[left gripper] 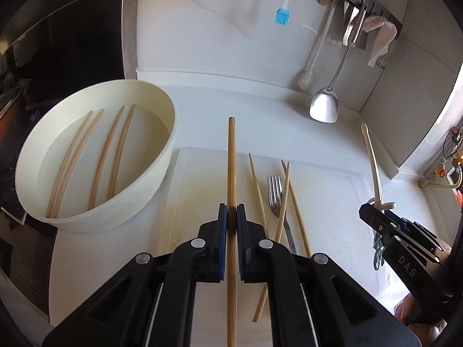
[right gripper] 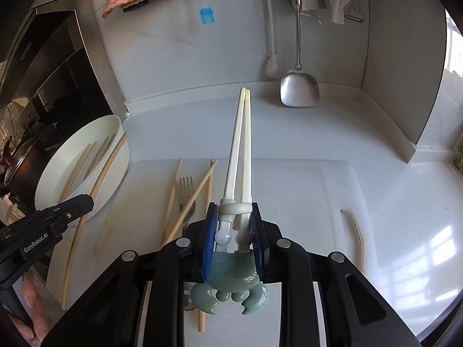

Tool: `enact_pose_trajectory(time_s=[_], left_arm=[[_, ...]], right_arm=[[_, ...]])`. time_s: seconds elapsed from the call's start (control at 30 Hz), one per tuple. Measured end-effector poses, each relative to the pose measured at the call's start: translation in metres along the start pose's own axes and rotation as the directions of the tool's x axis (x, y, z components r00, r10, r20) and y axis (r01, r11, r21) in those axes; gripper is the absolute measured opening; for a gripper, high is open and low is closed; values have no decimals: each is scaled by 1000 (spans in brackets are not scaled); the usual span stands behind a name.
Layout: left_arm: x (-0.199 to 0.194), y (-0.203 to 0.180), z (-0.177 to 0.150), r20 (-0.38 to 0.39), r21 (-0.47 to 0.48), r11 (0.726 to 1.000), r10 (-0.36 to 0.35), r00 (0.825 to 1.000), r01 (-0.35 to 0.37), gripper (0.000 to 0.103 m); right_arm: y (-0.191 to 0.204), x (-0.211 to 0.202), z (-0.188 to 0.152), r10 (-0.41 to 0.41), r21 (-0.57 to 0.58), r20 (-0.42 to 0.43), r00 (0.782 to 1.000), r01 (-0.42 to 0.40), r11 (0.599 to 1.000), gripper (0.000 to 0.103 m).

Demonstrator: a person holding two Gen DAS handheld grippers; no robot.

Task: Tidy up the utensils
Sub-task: 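Lift both held utensils and carry them over the white basin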

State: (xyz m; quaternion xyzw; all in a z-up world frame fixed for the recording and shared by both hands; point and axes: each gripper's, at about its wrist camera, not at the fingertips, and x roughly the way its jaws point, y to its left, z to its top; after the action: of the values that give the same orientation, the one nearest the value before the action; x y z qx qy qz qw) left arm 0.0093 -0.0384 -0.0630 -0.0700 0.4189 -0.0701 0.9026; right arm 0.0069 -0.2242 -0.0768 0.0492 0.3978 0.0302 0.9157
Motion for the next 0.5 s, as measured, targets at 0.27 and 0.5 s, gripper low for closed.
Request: enact_pose_trajectory(time_s=[0.27, 0.5], left_arm=[[-58, 22, 15, 79, -57, 997, 55, 995, -50, 7], [-85, 76, 27, 112, -125, 986, 121, 986, -107, 7]], right_arm=[[38, -30, 27, 129, -56, 61, 990, -125, 991, 22], [101, -22, 47, 227, -124, 45, 973, -220, 968, 22]])
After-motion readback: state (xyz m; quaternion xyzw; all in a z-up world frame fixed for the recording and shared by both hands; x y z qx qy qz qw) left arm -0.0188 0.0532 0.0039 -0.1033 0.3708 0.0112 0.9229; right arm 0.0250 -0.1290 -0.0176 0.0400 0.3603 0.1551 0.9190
